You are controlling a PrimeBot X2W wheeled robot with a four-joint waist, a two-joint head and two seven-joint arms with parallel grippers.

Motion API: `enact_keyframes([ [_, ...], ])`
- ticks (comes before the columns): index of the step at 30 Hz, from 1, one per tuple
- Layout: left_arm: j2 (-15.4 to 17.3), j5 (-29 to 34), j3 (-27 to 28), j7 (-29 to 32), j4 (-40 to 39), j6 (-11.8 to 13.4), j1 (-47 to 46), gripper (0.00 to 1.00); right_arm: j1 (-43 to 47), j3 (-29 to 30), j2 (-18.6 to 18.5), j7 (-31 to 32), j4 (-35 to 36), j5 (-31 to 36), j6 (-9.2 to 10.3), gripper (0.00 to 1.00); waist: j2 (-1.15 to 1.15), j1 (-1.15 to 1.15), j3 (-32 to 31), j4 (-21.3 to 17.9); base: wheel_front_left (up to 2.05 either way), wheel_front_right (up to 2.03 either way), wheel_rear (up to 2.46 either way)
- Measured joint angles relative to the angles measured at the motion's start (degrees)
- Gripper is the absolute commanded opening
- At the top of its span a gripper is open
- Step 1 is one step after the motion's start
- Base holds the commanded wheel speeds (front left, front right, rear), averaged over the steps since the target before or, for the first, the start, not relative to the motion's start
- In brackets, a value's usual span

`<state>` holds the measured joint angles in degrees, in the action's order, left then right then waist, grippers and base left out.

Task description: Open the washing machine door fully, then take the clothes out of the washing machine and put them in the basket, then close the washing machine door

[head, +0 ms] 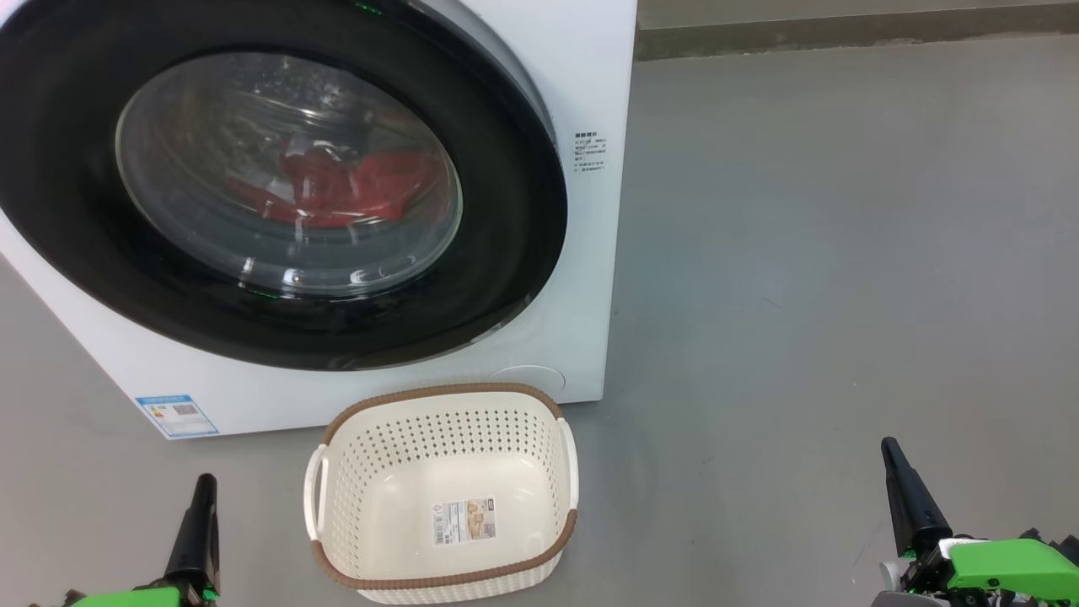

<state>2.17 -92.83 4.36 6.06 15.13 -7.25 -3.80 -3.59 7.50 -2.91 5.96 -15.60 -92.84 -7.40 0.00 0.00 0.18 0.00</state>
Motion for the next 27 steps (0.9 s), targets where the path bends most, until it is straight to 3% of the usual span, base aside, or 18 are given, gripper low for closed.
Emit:
enact_keyframes([
  [27,0.0,0.2,0.1,0.0,0.0,0.0,0.0,0.0,0.0,0.1,0.1,0.0,0.0,0.2,0.0,0.0,0.0,0.0,0.0,0.0,0.0,0.0,0.0],
])
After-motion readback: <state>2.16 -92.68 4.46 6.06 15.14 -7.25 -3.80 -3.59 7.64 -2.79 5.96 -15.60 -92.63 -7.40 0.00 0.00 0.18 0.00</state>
